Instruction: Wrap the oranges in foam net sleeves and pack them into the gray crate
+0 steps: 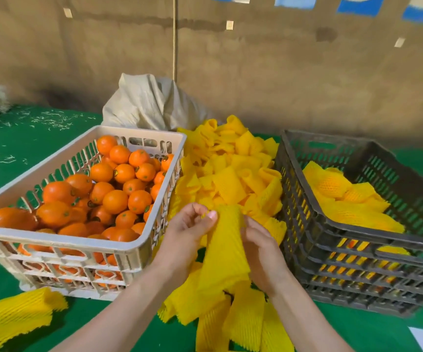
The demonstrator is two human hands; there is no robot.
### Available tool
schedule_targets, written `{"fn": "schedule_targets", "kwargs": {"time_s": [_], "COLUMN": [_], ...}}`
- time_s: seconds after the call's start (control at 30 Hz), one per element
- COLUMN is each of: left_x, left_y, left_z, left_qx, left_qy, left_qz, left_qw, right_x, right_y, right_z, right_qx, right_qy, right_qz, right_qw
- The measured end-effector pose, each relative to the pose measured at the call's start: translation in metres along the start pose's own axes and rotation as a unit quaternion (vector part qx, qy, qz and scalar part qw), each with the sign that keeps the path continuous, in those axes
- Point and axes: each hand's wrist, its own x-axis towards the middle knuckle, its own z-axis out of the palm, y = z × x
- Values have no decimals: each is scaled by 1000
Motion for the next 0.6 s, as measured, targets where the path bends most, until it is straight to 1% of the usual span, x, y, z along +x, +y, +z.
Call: {"fn": "schedule_targets", "kwargs": {"time_s": [0.07,0.13,0.17,0.2,0.27,0.33,0.4,0.43,0.47,0.53,0.57,0.6], "left_x": [11,24,31,37,49,64,79,86,92,108,117,126], "left_y": [8,15,20,22,30,43,58,66,71,80,84,87], "left_z": [6,9,10,11,12,7,-5,-13,-24,-49,-64,-78], "left_qx": [-77,-149,-148,-124,-63,16,111,144,168,225,242,232], "left_qy": [31,38,36,35,59,98,117,119,119,125,134,142], "left_qz": [-23,-57,-57,-45,6,86,168,188,195,192,182,166], "left_qw": [996,987,987,991,996,991,973,964,959,947,943,948], "right_x": [3,8,14,18,33,50,68,77,86,105,114,123], "right_y": [-10,-20,-25,-29,-35,-40,-40,-39,-36,-30,-27,-25], "right_z": [-3,-2,0,4,14,32,50,59,67,81,88,94], "right_qx": [85,154,166,160,122,63,-58,-125,-179,-238,-241,-232], "right_qy": [39,55,46,31,-3,-22,-32,-31,-30,-25,-25,-26], "right_qz": [-23,-47,-59,-71,-102,-118,-112,-116,-130,-154,-151,-138], "right_qw": [995,986,983,984,987,991,992,985,975,959,959,963]}}
